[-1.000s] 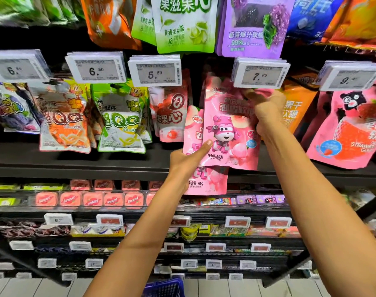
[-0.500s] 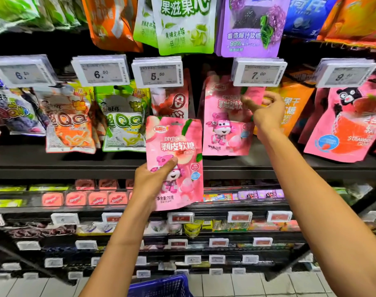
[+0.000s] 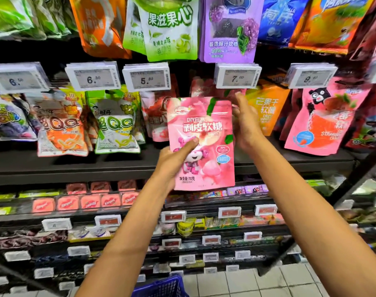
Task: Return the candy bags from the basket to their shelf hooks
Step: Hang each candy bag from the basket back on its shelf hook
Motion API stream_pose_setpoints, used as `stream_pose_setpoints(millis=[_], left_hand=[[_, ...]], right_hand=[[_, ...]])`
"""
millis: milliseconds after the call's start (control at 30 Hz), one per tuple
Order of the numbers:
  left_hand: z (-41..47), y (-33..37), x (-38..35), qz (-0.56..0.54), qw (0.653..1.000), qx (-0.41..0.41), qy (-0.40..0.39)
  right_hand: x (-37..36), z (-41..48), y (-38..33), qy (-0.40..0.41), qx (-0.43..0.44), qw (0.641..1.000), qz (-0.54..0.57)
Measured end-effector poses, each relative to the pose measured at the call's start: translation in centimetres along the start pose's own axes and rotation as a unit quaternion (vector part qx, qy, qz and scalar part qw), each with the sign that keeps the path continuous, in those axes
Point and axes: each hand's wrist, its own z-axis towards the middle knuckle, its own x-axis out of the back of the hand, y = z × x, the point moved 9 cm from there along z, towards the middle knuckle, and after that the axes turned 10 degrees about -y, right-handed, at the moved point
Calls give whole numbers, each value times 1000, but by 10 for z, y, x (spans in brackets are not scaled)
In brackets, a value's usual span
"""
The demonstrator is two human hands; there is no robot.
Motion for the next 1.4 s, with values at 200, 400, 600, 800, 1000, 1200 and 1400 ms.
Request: stream_pose_setpoints(millis=[200,400,600,800,1000,1200,1400], left_hand=[[14,12,-31,25,998,-21,-52],[19,24,-52,32,996,-47,-62],[24,41,-62,23,995,-75,-66],[27,46,-59,13,994,-85,-63],[32,43,-53,-8,996,-75,-51],[37,40,-54,-6,996,-64,-56],[42,34,-55,-8,997,-59,-46]], right_hand=[[10,-4,-18,-29,46,998,-41],[26,0,-27,30,47,998,-33],[38,11,-33,84,52,995,-12],[27,20,-45,73,69,995,-4],[24,27,-39,71,47,996,-6],[24,30,-35,48,24,999,-7],[25,30,-36,51,24,998,-28]])
